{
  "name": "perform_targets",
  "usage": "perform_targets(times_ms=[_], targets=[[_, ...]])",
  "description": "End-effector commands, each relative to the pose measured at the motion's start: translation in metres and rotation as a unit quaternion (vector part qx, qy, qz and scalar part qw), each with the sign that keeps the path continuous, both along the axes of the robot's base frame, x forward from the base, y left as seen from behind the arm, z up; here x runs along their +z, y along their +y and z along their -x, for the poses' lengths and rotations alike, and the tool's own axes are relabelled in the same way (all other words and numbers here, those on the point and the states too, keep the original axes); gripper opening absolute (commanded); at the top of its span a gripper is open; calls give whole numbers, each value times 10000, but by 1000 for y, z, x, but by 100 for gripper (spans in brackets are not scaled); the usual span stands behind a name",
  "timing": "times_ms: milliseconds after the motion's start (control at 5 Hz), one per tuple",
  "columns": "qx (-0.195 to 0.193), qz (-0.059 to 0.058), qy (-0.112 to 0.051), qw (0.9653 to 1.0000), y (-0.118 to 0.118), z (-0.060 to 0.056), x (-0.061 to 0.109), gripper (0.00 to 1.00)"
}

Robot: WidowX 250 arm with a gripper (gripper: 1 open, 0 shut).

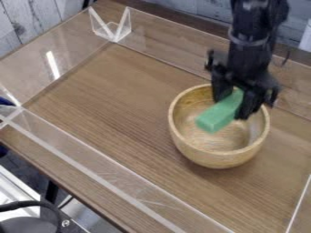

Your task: Remove the green block from inside the brown bowl and put it on the table

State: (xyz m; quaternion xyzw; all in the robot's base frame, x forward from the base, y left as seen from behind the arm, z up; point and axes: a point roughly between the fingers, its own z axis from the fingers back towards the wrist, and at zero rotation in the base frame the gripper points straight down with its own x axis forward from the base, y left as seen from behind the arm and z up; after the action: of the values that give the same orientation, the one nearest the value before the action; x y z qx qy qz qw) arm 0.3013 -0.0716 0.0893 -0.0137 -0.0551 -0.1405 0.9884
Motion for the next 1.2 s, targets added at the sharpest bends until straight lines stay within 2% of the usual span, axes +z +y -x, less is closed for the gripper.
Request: perform_targets(times_ms=[0,1000], targets=[[70,89,-505,9987,4,-15,35,0],[52,85,-350,9993,11,-17,8,0]])
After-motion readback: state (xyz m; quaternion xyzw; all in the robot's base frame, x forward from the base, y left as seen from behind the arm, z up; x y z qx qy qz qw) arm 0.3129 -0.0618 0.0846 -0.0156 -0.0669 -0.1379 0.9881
